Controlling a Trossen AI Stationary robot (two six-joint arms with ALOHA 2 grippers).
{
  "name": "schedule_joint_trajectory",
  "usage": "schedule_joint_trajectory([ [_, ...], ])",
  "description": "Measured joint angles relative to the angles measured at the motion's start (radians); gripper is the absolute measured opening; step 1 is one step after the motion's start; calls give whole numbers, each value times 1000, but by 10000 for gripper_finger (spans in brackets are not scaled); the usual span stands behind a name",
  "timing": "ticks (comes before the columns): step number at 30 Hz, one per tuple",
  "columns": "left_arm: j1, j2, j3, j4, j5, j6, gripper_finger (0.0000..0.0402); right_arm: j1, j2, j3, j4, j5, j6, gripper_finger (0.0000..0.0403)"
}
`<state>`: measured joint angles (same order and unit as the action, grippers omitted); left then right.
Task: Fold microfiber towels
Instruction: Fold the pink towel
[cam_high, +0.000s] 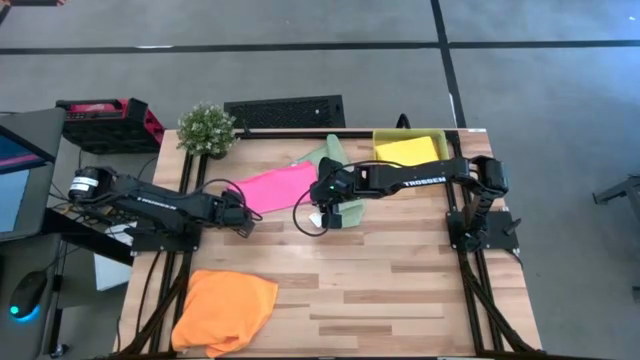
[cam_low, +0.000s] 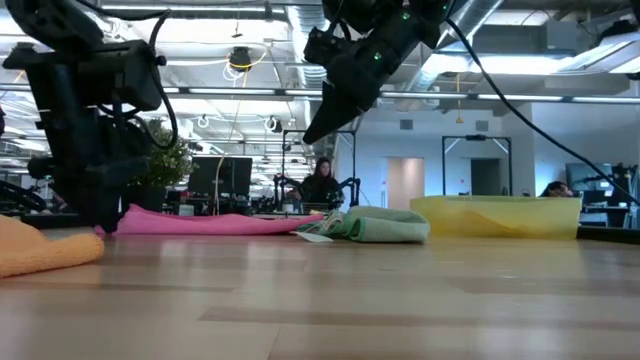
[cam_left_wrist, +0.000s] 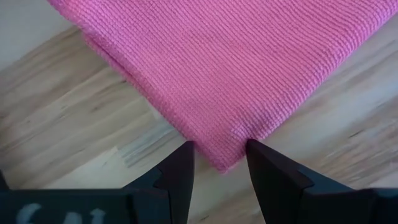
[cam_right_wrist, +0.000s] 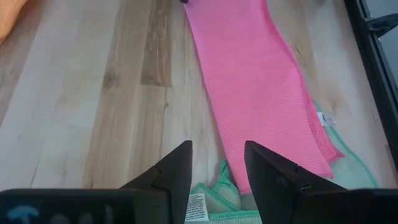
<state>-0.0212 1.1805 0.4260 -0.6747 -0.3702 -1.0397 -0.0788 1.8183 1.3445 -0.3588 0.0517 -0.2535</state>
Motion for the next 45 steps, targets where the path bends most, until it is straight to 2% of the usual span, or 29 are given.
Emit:
schedule_joint_trajectory([
  [5, -1, -6, -46, 64, -7, -3, 140, 0, 0, 0, 0, 1, 0, 171],
  [8, -1, -4, -50, 69, -13, -24, 125, 0, 0, 0, 0, 1, 0, 171],
  [11, -1, -3, -52, 76, -21, -27, 85, 0, 0, 0, -1, 1, 1, 171],
  [14, -1, -2, -49, 75, -37, -13, 27, 0, 0, 0, -11, 1, 1, 171],
  [16, 0, 0, -32, 60, -49, 8, 9, -1, -1, 0, -27, 1, 1, 171],
  [24, 26, 2, 120, 55, -82, 222, 3, -28, -29, 2, -91, 2, 27, 171],
  [30, 114, 2, 194, 97, -83, 392, 1, -56, -40, 1, -127, 2, 29, 171],
  [33, 162, 42, 218, 138, -73, 472, 1, -68, -40, 1, -132, 2, 29, 171],
  [37, 221, 167, 268, 215, -15, 593, 0, -81, -40, 1, -146, 2, 29, 171],
  [45, 253, 408, 508, 219, -9, 813, 0, -93, -56, 1, -219, 3, 29, 171],
])
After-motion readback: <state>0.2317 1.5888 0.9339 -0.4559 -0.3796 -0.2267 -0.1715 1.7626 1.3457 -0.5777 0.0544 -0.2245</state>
